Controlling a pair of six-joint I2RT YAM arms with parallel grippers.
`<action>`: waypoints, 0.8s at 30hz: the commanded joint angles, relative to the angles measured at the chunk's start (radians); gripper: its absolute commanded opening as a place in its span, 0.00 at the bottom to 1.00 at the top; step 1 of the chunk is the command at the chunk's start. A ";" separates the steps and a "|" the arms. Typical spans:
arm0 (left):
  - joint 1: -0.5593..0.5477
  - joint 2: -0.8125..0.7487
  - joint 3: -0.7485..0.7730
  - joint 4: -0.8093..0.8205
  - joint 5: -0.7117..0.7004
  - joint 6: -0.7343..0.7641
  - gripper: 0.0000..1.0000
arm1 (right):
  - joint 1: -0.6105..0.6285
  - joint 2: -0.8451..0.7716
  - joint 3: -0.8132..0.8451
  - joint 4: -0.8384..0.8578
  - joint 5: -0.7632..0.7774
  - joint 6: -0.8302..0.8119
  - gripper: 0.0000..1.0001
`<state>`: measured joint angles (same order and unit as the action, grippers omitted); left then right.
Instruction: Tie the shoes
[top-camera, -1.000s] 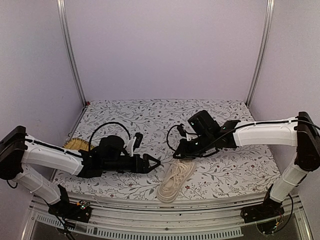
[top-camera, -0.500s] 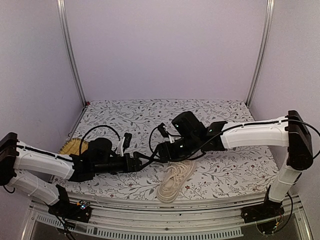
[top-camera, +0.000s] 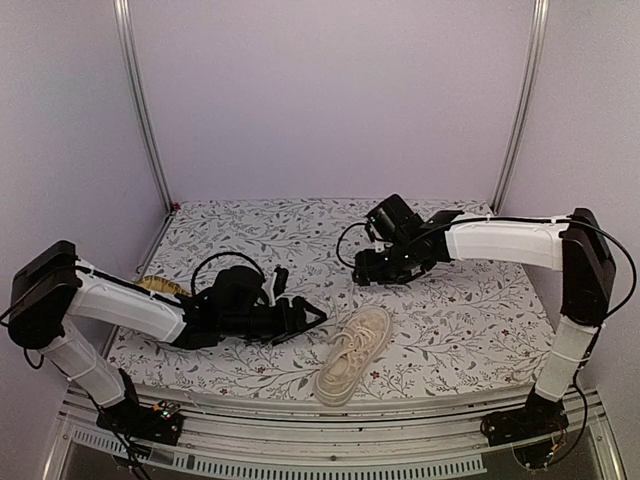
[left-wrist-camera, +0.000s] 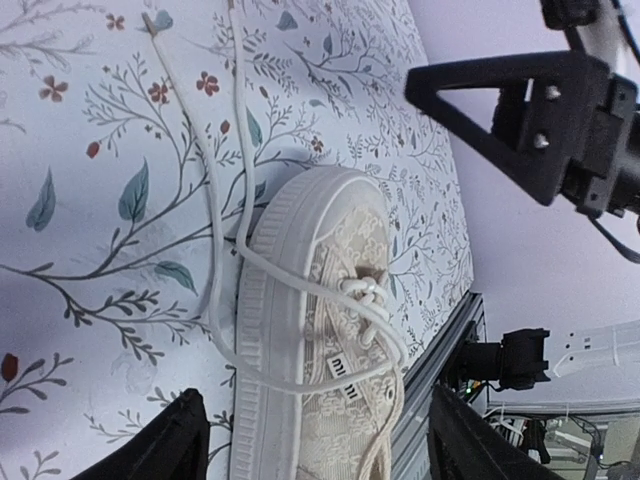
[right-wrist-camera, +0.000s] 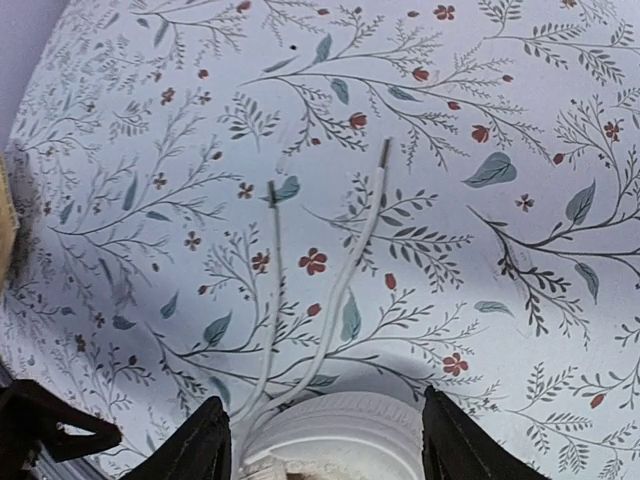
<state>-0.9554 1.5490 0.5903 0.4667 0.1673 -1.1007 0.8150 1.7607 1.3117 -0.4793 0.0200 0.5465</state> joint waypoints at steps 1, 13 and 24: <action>-0.014 0.000 0.121 -0.221 -0.157 0.095 0.75 | -0.002 0.137 0.143 -0.098 0.121 -0.043 0.63; -0.057 -0.093 0.130 -0.420 -0.554 0.136 0.97 | -0.004 0.433 0.378 -0.180 0.131 0.007 0.56; 0.039 -0.307 -0.104 -0.271 -0.562 0.128 0.97 | -0.005 0.511 0.398 -0.180 0.079 0.042 0.35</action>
<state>-0.9356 1.2919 0.4763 0.1890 -0.3347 -1.0115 0.8070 2.2326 1.6844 -0.6418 0.1173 0.5636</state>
